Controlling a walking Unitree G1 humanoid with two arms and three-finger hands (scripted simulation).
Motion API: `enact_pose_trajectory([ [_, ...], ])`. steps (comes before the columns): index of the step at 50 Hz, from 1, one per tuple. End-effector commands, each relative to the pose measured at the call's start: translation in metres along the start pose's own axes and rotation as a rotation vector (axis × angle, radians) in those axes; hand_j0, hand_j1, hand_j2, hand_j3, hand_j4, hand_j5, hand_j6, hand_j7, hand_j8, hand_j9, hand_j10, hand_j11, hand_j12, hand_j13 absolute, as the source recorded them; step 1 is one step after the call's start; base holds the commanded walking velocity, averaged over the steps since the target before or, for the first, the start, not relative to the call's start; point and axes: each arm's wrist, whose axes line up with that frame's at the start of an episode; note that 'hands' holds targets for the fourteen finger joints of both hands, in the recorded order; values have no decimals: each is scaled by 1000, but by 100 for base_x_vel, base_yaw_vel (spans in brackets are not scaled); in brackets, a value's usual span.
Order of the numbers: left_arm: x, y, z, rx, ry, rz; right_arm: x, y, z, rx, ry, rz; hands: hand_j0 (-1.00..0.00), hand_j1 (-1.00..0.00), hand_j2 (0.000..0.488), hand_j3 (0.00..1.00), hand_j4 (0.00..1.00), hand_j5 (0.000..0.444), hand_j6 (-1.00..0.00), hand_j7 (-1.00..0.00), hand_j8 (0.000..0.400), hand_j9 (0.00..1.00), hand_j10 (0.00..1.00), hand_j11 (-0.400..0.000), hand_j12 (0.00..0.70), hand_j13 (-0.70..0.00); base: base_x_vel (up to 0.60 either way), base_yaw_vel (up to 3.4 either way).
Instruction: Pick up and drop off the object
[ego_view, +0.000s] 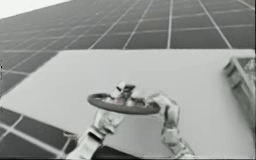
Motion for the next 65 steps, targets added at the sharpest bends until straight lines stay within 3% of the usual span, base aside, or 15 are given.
enact_pose_trajectory([
  [1,-66,49,-46,-63,205,402,21,-25,-23,277,-181,-31,0,0,0,1000,1000,0,0,0,0,1000,1000,-400,0,-700,0,0],
  [2,-63,39,-46,-62,206,402,16,-23,-32,318,-233,-5,0,0,0,1000,1000,0,0,0,0,1000,1000,-400,0,-700,0,0],
  [4,-66,44,-38,-67,203,392,-1,-18,-18,323,-285,12,0,0,0,1000,1000,0,0,0,0,1000,1000,-400,0,-700,0,0],
  [5,-67,50,-44,-56,193,397,-5,-23,-12,322,-295,25,0,0,0,1000,1000,0,0,0,0,1000,1000,-400,0,-700,0,0],
  [6,-71,49,-45,-61,194,384,138,41,-16,79,1131,-526,0,0,0,1000,1000,0,0,0,0,1000,1000,-400,0,-700,9,568],
  [36,-71,49,-45,-61,194,384,138,41,-16,79,1131,-526,0,0,0,1000,1000,0,0,0,0,1000,1000,-400,0,-700,10,495],
  [65,-71,49,-45,-61,194,384,138,41,-16,79,1131,-526,0,0,0,1000,1000,0,0,0,0,1000,1000,-400,0,-700,19,232],
])
